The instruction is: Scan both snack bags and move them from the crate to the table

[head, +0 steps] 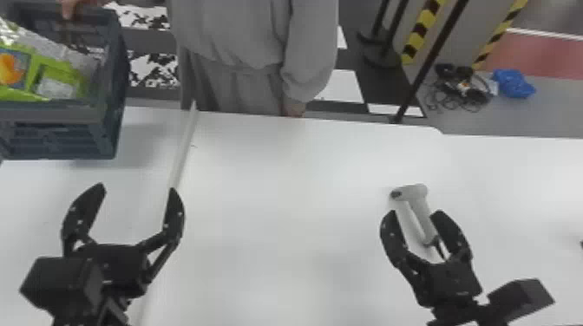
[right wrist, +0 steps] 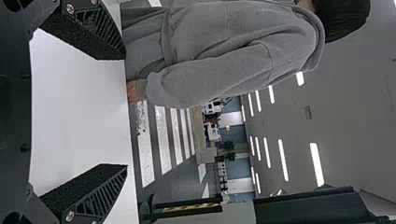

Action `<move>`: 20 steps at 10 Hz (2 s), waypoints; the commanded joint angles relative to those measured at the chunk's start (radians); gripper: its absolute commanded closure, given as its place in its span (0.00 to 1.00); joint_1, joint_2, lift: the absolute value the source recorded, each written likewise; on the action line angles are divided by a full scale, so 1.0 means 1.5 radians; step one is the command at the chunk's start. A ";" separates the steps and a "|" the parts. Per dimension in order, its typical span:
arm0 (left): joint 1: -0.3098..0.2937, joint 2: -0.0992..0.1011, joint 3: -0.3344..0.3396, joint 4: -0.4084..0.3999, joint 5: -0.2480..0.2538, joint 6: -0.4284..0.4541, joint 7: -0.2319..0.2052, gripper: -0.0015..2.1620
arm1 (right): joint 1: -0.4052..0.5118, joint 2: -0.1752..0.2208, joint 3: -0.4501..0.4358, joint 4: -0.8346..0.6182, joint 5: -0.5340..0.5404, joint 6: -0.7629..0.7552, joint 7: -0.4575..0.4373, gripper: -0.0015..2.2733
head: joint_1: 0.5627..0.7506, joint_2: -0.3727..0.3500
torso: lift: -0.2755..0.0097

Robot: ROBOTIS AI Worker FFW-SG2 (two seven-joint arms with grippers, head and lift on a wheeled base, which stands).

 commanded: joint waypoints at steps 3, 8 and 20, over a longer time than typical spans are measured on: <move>0.000 0.001 0.001 0.009 0.007 -0.001 0.001 0.06 | 0.001 0.001 0.001 -0.001 0.000 -0.002 0.000 0.05 | 0.70 0.31 | 0.66; 0.000 -0.001 0.001 0.009 0.009 -0.001 0.002 0.06 | 0.002 0.001 0.001 -0.001 -0.001 -0.006 0.000 0.05 | 0.70 0.31 | 0.66; 0.020 -0.020 0.308 -0.018 0.174 0.017 -0.178 0.10 | -0.001 0.001 0.003 0.017 0.000 -0.008 0.000 0.05 | 0.70 0.55 | 0.66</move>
